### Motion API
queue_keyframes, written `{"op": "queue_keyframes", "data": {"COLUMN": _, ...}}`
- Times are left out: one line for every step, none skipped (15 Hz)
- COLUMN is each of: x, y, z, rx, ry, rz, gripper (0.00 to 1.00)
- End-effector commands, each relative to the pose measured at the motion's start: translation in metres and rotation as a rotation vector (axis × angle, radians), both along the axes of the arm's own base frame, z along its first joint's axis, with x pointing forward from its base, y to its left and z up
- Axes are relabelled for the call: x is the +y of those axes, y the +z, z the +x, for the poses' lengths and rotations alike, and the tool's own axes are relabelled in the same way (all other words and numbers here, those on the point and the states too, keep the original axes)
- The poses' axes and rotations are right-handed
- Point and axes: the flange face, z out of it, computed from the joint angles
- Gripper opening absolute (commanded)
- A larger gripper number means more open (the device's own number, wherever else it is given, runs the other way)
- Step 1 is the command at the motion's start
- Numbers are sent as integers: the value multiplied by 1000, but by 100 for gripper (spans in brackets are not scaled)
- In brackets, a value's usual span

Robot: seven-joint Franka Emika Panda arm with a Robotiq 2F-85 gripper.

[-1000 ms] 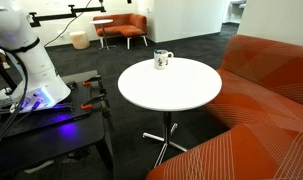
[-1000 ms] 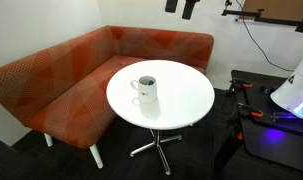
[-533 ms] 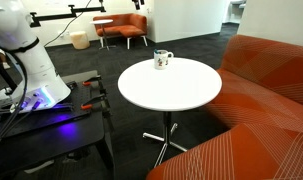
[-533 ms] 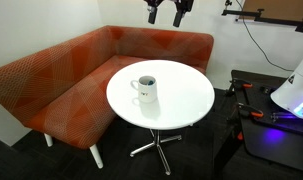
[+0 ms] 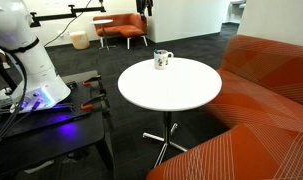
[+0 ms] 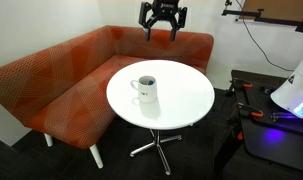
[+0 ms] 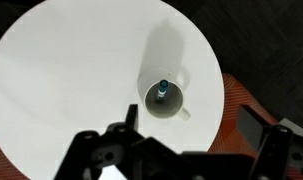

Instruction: Remove the marker out of the cup and put it on the table

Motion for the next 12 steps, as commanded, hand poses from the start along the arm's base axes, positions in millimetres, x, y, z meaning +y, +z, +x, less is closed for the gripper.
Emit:
{"op": "queue_keyframes", "data": {"x": -12, "y": -14, "z": 23, "rx": 32, "ry": -33, "rz": 51, "gripper": 100}}
{"op": "queue_keyframes", "data": {"x": -17, "y": -19, "z": 27, "rx": 38, "ry": -27, "rz": 79, "gripper": 100}}
{"op": "queue_keyframes", "data": {"x": -20, "y": -23, "z": 31, "rx": 45, "ry": -27, "rz": 102, "gripper": 100}}
{"op": "queue_keyframes", "data": {"x": -25, "y": -28, "z": 35, "rx": 49, "ry": -21, "rz": 128, "gripper": 100}}
{"op": "queue_keyframes", "data": {"x": -29, "y": -32, "z": 38, "rx": 55, "ry": -20, "rz": 144, "gripper": 100}}
{"op": "queue_keyframes", "data": {"x": -34, "y": -37, "z": 42, "rx": 57, "ry": -14, "rz": 160, "gripper": 100}}
{"op": "queue_keyframes", "data": {"x": -39, "y": -41, "z": 45, "rx": 58, "ry": -12, "rz": 167, "gripper": 100}}
{"op": "queue_keyframes", "data": {"x": -44, "y": -45, "z": 48, "rx": 59, "ry": -11, "rz": 174, "gripper": 100}}
{"op": "queue_keyframes", "data": {"x": -49, "y": -48, "z": 51, "rx": 61, "ry": -9, "rz": 185, "gripper": 100}}
{"op": "queue_keyframes", "data": {"x": -53, "y": -52, "z": 54, "rx": 66, "ry": -12, "rz": 189, "gripper": 100}}
{"op": "queue_keyframes", "data": {"x": -57, "y": -55, "z": 57, "rx": 67, "ry": -11, "rz": 195, "gripper": 100}}
{"op": "queue_keyframes", "data": {"x": -52, "y": -53, "z": 46, "rx": 79, "ry": -15, "rz": 167, "gripper": 100}}
